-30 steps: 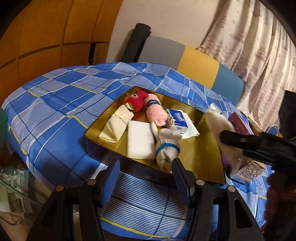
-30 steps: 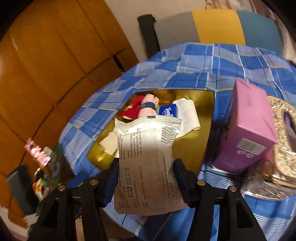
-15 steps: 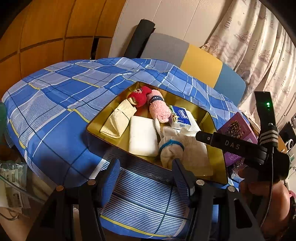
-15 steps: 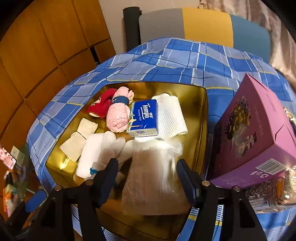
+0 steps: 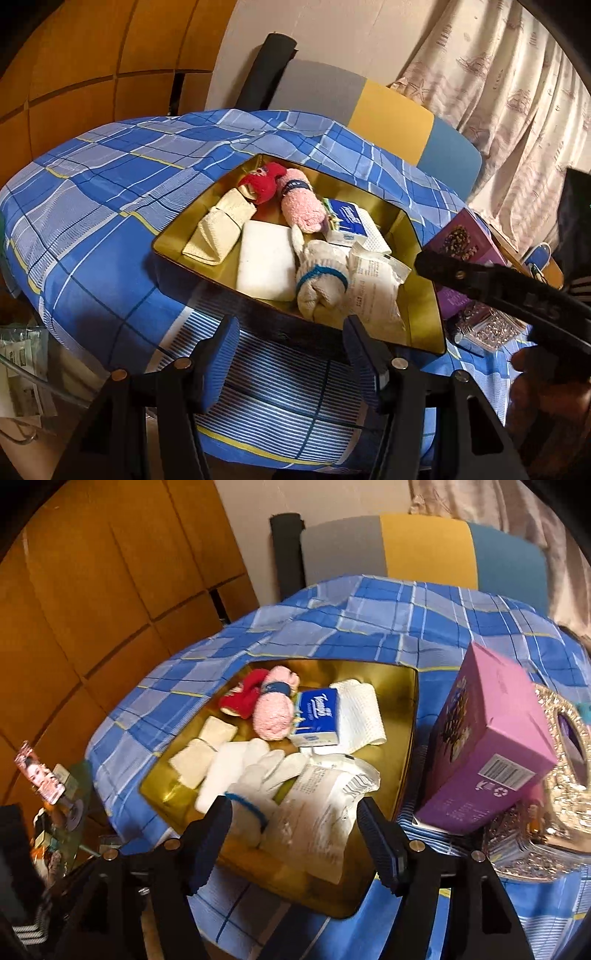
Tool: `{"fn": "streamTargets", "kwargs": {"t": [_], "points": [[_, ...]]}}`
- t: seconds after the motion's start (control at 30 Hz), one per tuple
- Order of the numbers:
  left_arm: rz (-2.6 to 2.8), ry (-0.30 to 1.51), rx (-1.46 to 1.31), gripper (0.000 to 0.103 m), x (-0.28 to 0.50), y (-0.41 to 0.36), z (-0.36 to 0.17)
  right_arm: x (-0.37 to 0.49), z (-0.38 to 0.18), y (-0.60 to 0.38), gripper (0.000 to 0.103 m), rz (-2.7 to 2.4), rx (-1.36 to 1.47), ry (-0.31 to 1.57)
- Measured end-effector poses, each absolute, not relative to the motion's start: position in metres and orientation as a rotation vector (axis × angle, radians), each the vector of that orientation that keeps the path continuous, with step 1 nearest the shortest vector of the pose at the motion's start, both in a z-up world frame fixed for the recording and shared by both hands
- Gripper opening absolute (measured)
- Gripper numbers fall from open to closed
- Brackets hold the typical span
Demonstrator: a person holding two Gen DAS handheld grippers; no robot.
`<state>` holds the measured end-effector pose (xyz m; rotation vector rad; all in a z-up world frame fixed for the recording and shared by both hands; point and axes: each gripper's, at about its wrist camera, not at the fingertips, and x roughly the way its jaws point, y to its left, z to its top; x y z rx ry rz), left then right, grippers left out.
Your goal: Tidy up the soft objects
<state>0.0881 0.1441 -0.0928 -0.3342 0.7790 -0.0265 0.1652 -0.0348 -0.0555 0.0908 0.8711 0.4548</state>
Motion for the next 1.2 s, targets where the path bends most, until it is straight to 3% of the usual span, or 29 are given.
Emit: {"fn": "streamTargets", "kwargs": {"t": [0.5, 0.83, 1.2], "points": [[-0.167, 0.797, -0.264, 0.059, 0.083, 0.105, -0.099, 0.100, -0.021, -0.086, 0.072, 0.502, 0.045, 0.713], [-0.325, 0.796, -0.154, 0.059, 0.065, 0.057, -0.103, 0.074, -0.023, -0.193, 0.074, 0.302, 0.149, 0.685], [-0.447, 0.849, -0.110, 0.059, 0.044, 0.003, -0.109, 0.091, -0.061, -0.328, 0.072, 0.038, 0.339, 0.747]]}}
